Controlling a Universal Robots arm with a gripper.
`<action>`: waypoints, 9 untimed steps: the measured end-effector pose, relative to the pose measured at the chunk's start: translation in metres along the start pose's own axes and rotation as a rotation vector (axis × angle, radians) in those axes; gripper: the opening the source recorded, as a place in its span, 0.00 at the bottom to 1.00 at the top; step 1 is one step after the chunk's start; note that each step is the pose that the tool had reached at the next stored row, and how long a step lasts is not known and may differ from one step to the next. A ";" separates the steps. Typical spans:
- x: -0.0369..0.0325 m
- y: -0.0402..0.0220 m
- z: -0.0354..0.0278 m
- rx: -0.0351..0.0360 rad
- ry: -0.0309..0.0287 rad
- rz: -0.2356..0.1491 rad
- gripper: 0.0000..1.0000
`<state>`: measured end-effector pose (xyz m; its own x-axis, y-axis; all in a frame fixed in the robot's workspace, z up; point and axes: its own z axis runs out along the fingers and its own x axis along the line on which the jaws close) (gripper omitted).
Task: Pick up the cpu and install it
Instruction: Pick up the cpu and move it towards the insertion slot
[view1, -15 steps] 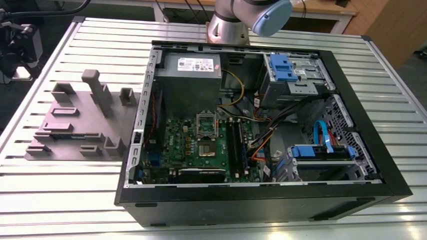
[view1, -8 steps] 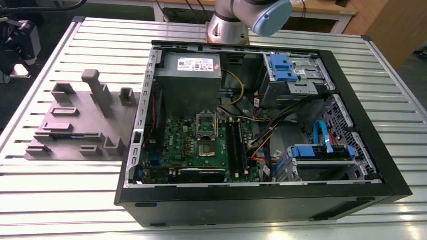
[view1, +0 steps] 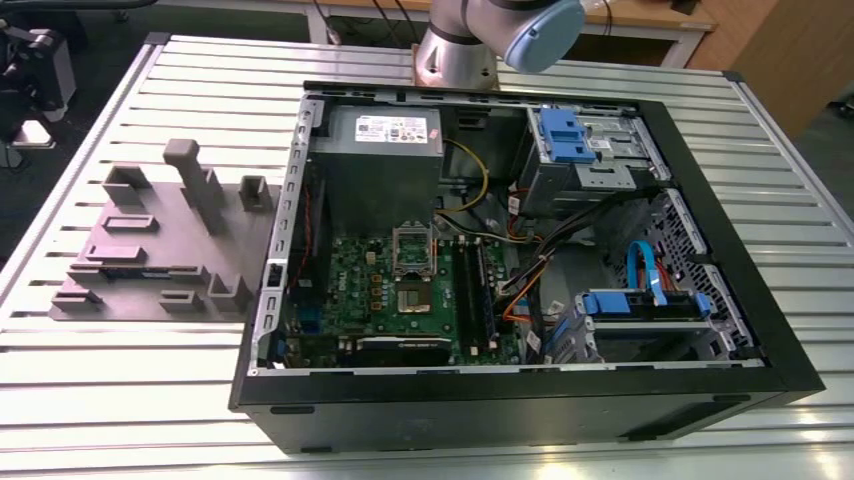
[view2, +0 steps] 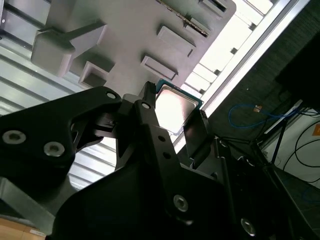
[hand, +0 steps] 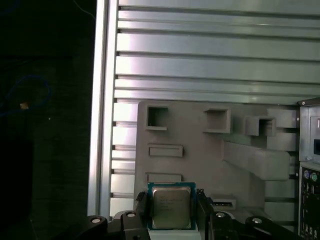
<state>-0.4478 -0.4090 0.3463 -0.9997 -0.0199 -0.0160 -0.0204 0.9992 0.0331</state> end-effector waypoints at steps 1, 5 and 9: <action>0.0000 0.0001 -0.0015 0.0000 0.0000 0.000 0.47; -0.0001 0.0003 -0.0080 0.0000 -0.0001 0.000 0.47; -0.0002 0.0005 -0.0135 -0.0001 -0.0001 0.000 0.47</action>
<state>-0.4478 -0.4090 0.3597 -0.9997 -0.0200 -0.0160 -0.0205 0.9992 0.0332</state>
